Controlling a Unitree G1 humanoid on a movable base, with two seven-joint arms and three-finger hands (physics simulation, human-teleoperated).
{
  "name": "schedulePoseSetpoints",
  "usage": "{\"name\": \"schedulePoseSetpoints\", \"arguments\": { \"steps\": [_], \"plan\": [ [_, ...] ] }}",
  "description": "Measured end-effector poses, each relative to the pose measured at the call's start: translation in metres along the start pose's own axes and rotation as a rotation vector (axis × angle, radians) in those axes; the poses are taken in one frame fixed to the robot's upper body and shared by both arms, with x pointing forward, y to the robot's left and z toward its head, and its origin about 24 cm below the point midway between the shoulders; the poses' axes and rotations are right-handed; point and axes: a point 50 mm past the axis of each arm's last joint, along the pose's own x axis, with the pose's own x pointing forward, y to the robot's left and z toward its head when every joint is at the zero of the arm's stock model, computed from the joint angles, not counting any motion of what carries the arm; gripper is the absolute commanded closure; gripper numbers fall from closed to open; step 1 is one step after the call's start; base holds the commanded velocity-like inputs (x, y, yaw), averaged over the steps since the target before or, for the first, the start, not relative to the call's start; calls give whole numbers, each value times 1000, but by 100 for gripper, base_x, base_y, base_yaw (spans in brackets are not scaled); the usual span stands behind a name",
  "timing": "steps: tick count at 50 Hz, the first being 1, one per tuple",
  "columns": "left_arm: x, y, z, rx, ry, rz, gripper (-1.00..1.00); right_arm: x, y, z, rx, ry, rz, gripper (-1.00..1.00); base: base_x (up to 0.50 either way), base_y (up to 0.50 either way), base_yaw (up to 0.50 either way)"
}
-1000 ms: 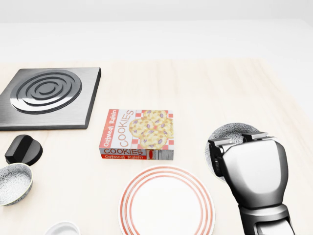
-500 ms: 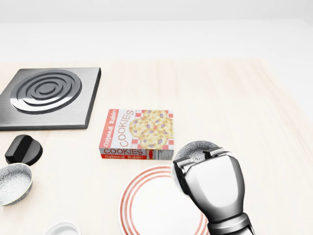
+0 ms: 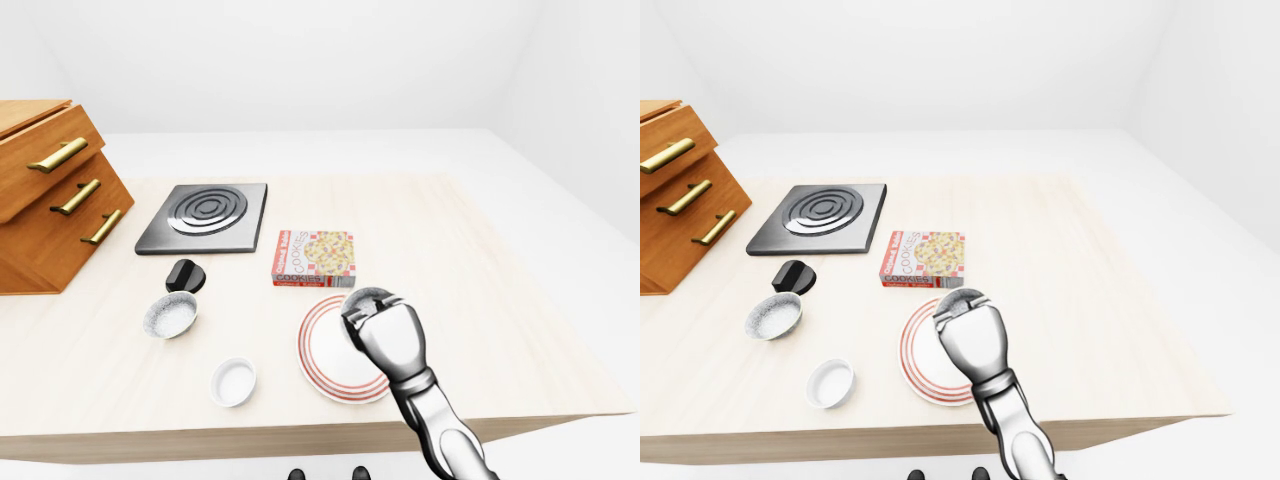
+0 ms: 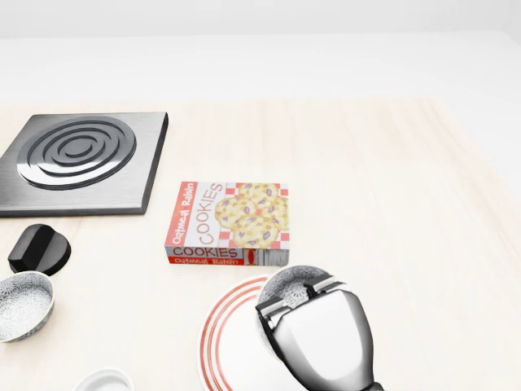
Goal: Pick the akita bowl next to the plate and place it on the plate.
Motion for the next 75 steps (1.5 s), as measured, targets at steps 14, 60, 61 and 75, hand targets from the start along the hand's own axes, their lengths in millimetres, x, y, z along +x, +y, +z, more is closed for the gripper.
{"name": "schedulePoseSetpoints", "arguments": {
  "steps": [14, 60, 61, 75],
  "plan": [
    [0, 0, 0, 0, -1, 0, -100, -4, 2, 6, 18, -19, 5, 100, 0, 0, 0],
    [0, 0, 0, -1, 0, -1, -100, -13, 4, 21, 41, -72, 14, 100, 0, 0, 0],
    [0, 0, 0, -1, 0, -1, -100, -13, 4, 21, 41, -72, 13, 100, 0, 0, 0],
    [0, 0, 0, -1, -1, -1, -100, -13, 3, 21, 43, -74, 11, 100, 0, 0, 0]
  ]
}}
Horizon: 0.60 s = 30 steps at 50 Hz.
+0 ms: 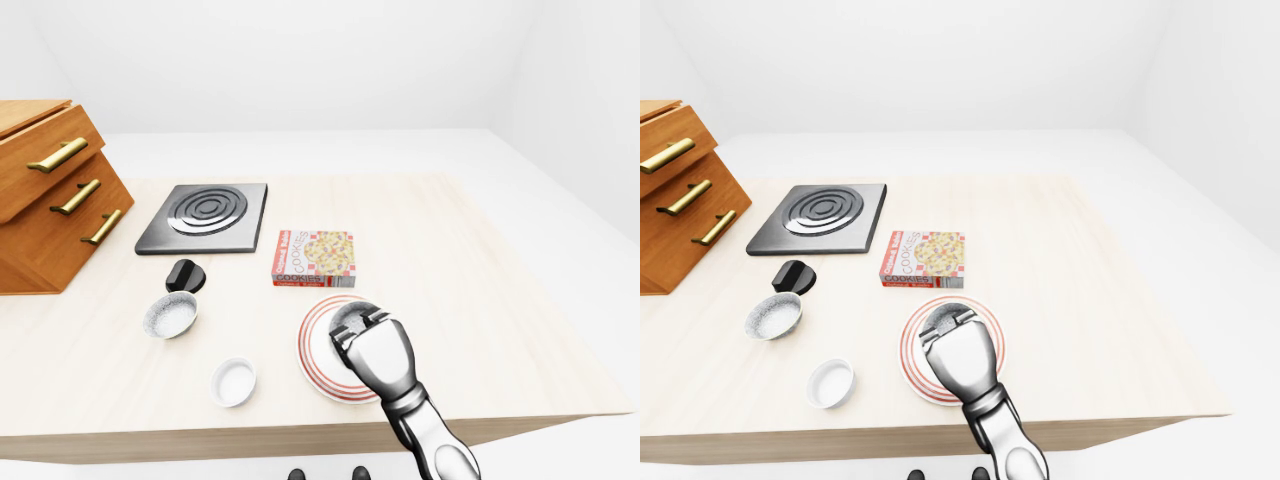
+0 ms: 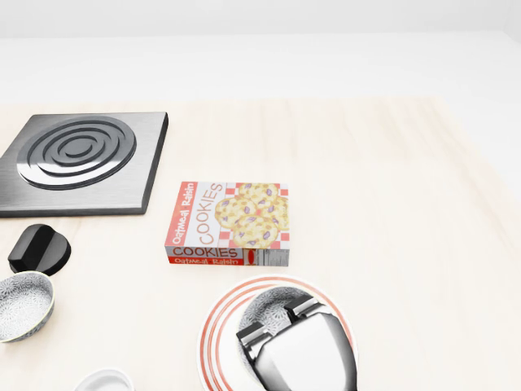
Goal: Pick the akita bowl next to the plate and place it on the plate.
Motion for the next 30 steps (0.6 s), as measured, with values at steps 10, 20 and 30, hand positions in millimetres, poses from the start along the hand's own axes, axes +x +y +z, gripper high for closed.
{"name": "schedulePoseSetpoints", "arguments": {
  "steps": [10, 20, 30],
  "plan": [
    [0, 0, 0, 1, 1, 1, -100, 0, 0, 1, 14, 3, 1, 100, 0, 0, 0],
    [0, 0, -1, 1, 2, 2, -100, -2, 3, 7, 22, -15, 7, 100, 0, 0, 0],
    [0, 0, -1, 2, 3, 3, -100, -3, 7, 9, 18, -32, 16, 100, 0, 0, 0]
  ]
}}
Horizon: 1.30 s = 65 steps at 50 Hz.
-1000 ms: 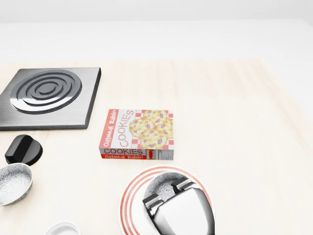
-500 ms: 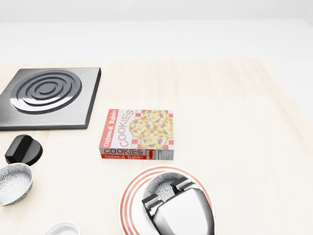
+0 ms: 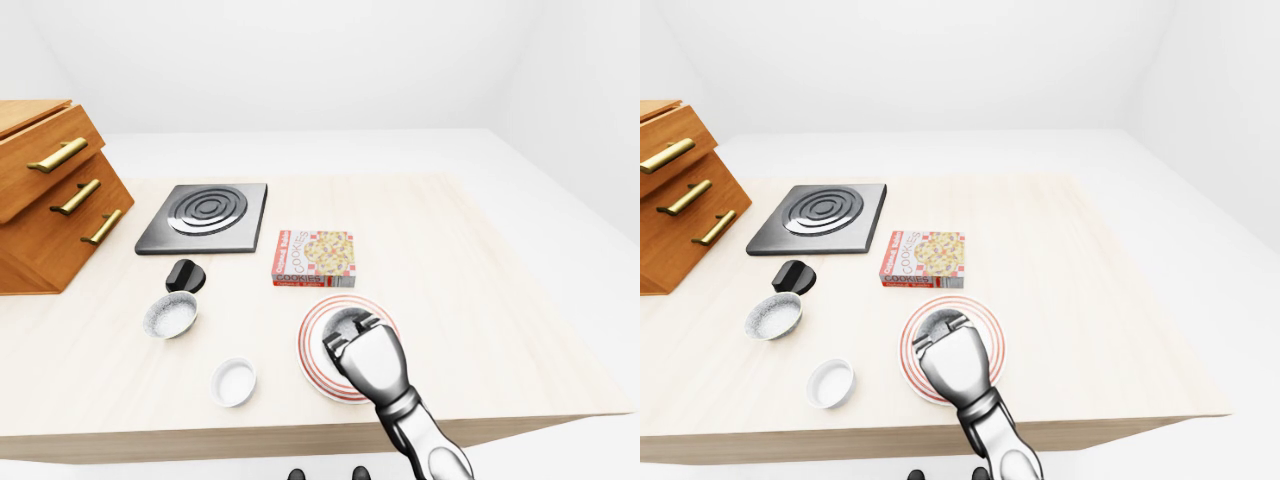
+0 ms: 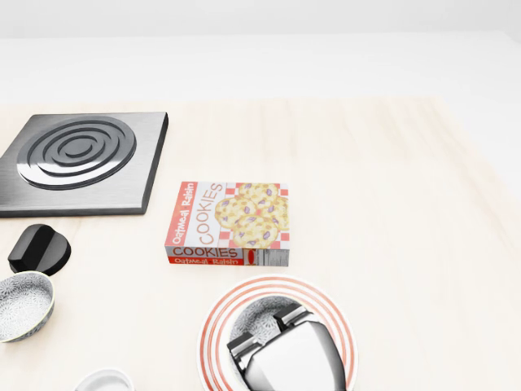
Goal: Pick the akita bowl next to the plate and place it on the plate.
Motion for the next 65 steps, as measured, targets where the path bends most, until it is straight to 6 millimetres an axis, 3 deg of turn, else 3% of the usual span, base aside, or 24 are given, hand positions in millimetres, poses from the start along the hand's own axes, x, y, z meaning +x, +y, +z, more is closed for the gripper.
{"name": "schedulePoseSetpoints", "arguments": {
  "steps": [29, 65],
  "plan": [
    [0, 0, 0, -3, -2, -3, -100, -4, 21, -7, -24, 8, 81, 100, 0, 0, 0],
    [0, 0, 0, -6, -2, -5, -100, -5, 25, -3, -25, -11, 101, 100, 0, 0, 0]
  ]
}}
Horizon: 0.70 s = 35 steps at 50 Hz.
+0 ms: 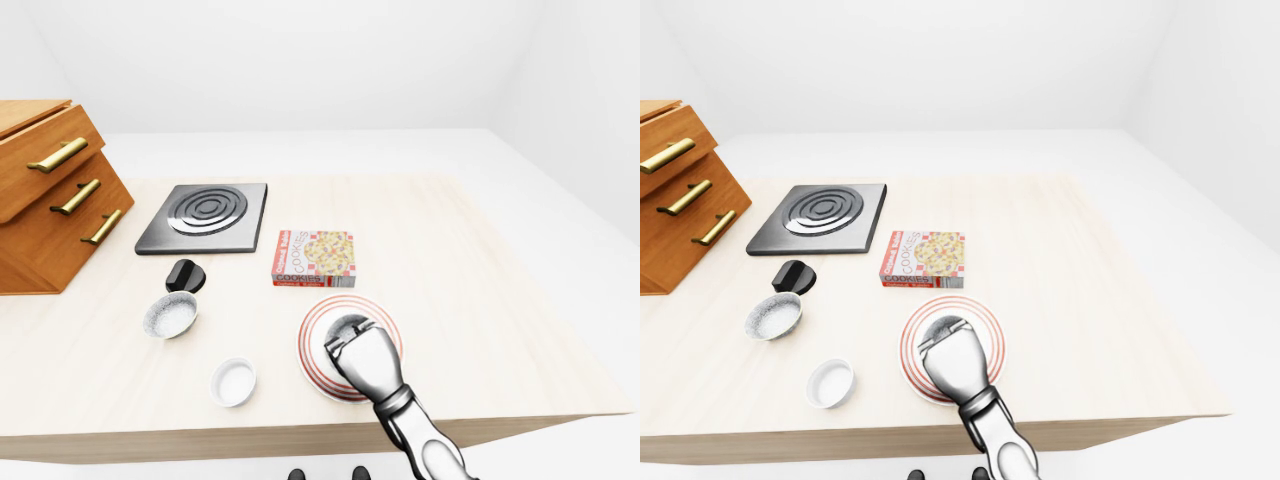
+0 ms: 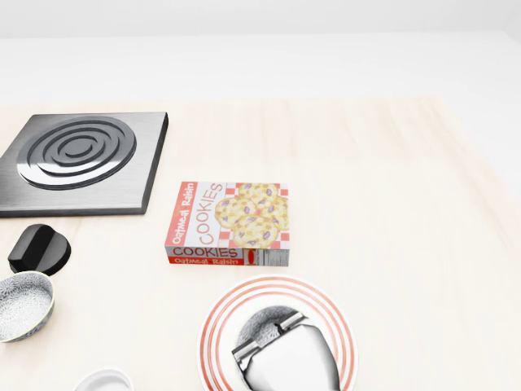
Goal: Pick the akita bowl next to the plate and place it on the plate.
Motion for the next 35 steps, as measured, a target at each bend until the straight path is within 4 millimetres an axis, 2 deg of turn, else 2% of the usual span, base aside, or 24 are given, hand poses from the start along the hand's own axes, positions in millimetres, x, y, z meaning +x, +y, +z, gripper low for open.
{"name": "schedulePoseSetpoints", "arguments": {
  "steps": [35],
  "plan": [
    [0, 0, 0, -1, 0, -1, -100, -2, 13, 0, -2, -5, 56, 100, 0, 0, 0]
  ]
}}
